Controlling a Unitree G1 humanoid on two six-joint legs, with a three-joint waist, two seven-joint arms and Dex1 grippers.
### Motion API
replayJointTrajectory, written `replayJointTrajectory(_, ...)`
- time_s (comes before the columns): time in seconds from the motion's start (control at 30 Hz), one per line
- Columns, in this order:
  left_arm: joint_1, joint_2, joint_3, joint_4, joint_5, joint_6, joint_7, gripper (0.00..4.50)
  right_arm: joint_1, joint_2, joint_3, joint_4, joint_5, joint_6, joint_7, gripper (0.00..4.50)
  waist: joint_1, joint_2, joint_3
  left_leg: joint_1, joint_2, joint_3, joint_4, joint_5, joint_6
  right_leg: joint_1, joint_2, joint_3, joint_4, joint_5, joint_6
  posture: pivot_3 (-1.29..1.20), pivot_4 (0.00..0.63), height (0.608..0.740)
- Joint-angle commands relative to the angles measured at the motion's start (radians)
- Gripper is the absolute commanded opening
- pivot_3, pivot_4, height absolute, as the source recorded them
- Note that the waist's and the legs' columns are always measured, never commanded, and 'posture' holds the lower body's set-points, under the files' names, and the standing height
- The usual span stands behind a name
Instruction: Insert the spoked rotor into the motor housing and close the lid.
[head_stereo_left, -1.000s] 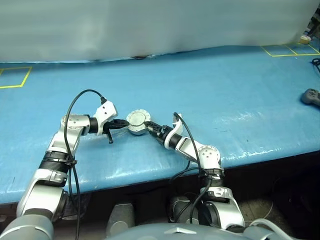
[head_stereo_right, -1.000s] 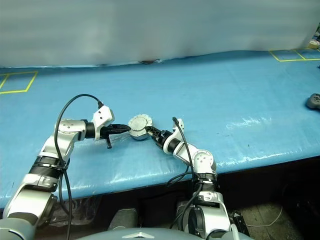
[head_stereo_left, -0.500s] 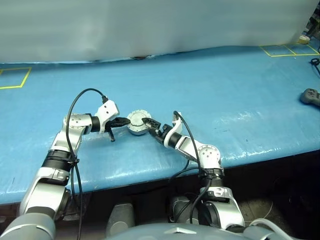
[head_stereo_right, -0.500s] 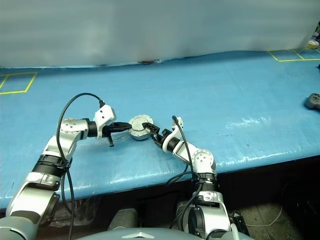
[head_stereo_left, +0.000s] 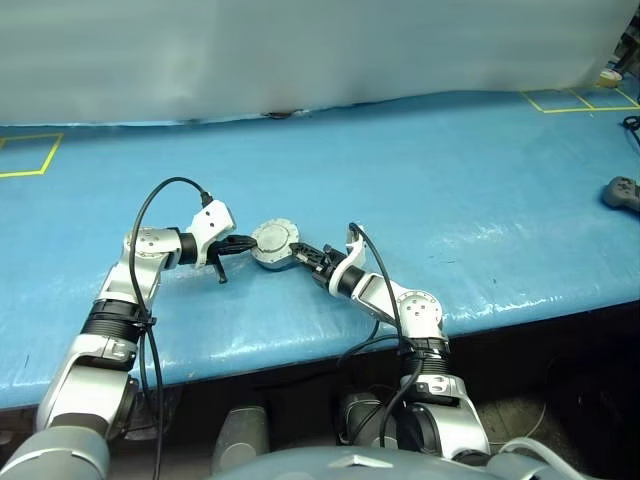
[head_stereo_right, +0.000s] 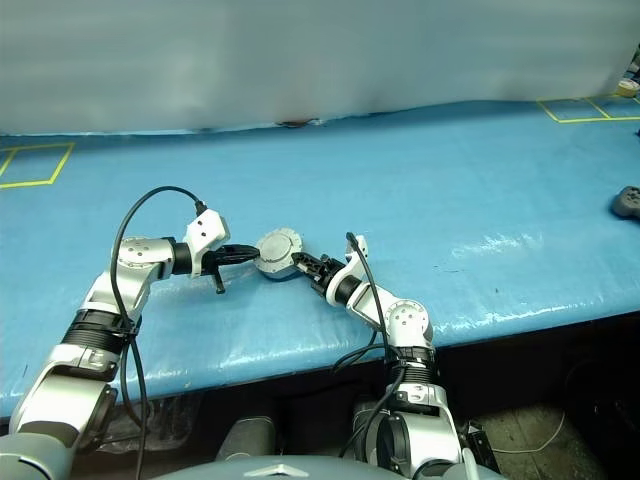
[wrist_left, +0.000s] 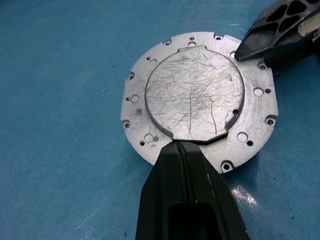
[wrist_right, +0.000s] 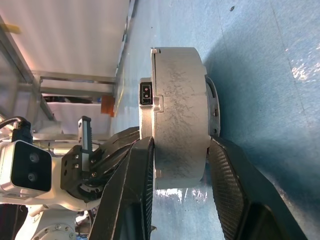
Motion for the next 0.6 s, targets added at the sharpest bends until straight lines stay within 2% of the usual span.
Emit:
replayJointTrajectory(0.03, 0.006, -0.009, -0.028, 0.005, 0.013, 0.011, -0.006, 0.00, 0.013, 0.040, 0.005, -0.022, 0.009, 0.015, -0.005, 1.28, 0.000, 0.000, 0.000, 0.000, 0.000, 0.000, 0.000, 0.000, 0.000, 0.000, 0.000, 0.000, 0.000, 0.000, 0.000, 0.00, 0.150, 0.740)
replayJointTrajectory(0.6, 0.006, -0.003, -0.022, 0.004, 0.010, 0.012, -0.006, 0.00, 0.054, 0.046, 0.026, -0.062, 0.041, 0.056, 0.011, 1.28, 0.000, 0.000, 0.000, -0.001, 0.000, 0.000, 0.000, 0.000, 0.000, 0.000, 0.000, 0.000, -0.001, 0.000, 0.000, 0.00, 0.150, 0.740)
